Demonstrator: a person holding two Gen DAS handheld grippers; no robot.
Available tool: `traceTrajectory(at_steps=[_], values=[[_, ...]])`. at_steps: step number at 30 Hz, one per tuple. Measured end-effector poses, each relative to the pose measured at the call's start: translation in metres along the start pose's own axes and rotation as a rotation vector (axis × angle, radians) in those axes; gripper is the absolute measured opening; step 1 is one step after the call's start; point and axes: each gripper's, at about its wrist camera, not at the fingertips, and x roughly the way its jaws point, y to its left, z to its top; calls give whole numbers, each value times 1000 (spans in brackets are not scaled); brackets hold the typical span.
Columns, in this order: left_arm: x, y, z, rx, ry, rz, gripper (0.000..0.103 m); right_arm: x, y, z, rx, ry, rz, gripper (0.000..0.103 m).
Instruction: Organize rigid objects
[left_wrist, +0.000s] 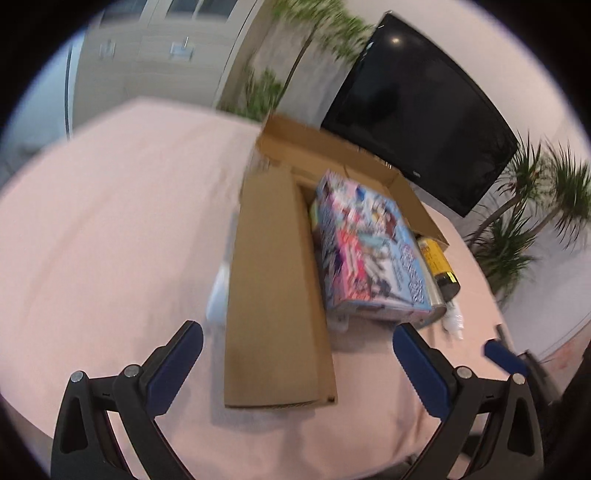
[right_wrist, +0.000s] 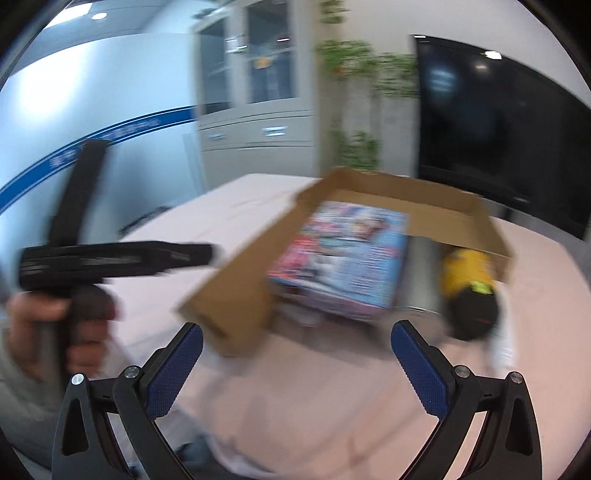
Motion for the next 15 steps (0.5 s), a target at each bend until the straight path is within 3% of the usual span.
traceTrajectory(at_steps=[5,9,12,15], values=[[15,8,-13,-16,79,-74,84,37,30,11,20,98,90,100],[13,11,-13,-34,88,-141,63,65,40,15,27,153,120,90],[5,5,-10,-8,92,-210,55,84,42,15,40,201,173,75],[-3,-6,-5,41,80,-232,55,92,43,14,41,198,164,74]])
